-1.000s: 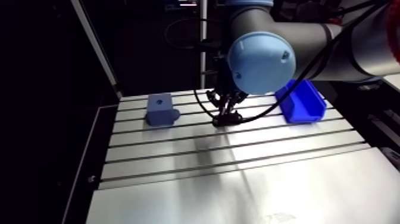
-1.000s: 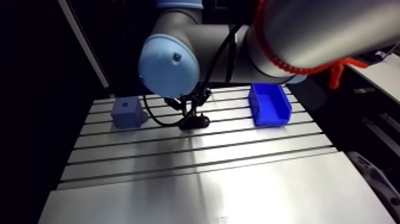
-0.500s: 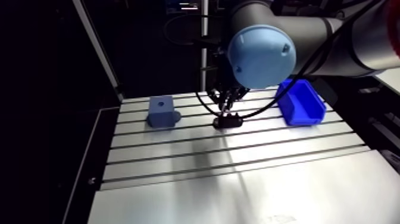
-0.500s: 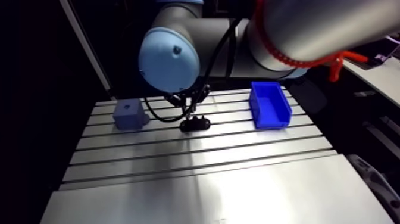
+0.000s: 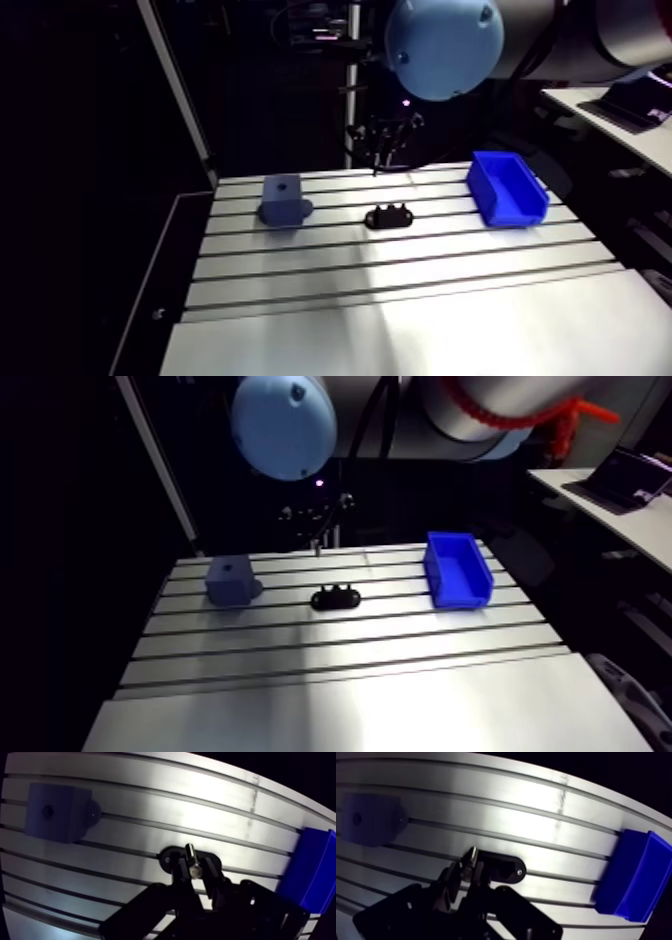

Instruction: Pick up the M10 bolt and insert it into the hex recess until seated.

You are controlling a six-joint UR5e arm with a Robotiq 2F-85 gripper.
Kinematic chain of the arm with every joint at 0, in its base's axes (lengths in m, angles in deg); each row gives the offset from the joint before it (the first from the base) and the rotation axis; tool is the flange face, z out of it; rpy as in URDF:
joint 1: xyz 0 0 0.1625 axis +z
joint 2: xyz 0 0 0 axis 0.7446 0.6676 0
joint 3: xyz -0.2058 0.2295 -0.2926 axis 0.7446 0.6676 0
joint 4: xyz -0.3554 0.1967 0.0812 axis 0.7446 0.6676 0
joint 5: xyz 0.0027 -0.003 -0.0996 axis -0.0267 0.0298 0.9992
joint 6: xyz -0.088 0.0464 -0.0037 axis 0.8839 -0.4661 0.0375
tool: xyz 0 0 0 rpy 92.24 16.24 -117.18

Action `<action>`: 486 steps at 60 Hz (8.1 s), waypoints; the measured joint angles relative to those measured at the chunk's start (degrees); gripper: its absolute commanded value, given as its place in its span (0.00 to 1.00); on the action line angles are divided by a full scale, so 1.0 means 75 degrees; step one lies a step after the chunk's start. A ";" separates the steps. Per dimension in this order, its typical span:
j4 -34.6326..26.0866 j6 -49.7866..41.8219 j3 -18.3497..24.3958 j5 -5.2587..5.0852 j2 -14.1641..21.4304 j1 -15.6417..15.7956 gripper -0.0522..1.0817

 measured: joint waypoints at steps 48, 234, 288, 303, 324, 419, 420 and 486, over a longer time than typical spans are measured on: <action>-0.3609 0.0472 0.2678 0.0390 -0.0503 0.1247 0.77; -0.4333 0.0047 0.4216 0.0567 -0.2645 0.2512 0.84; -0.4321 0.0046 0.4205 0.0572 -0.2742 0.2512 0.84; -0.4320 0.0047 0.4212 0.0576 -0.2784 0.2512 0.84; -0.4320 0.0047 0.4215 0.0590 -0.2814 0.2512 0.78; -0.4351 -0.1751 0.3980 0.0366 -0.2284 0.2521 0.22; -0.4351 -0.1756 0.3975 0.0359 -0.2282 0.2521 0.22; -0.3313 -0.2079 0.3138 0.0088 -0.1957 0.2407 1.00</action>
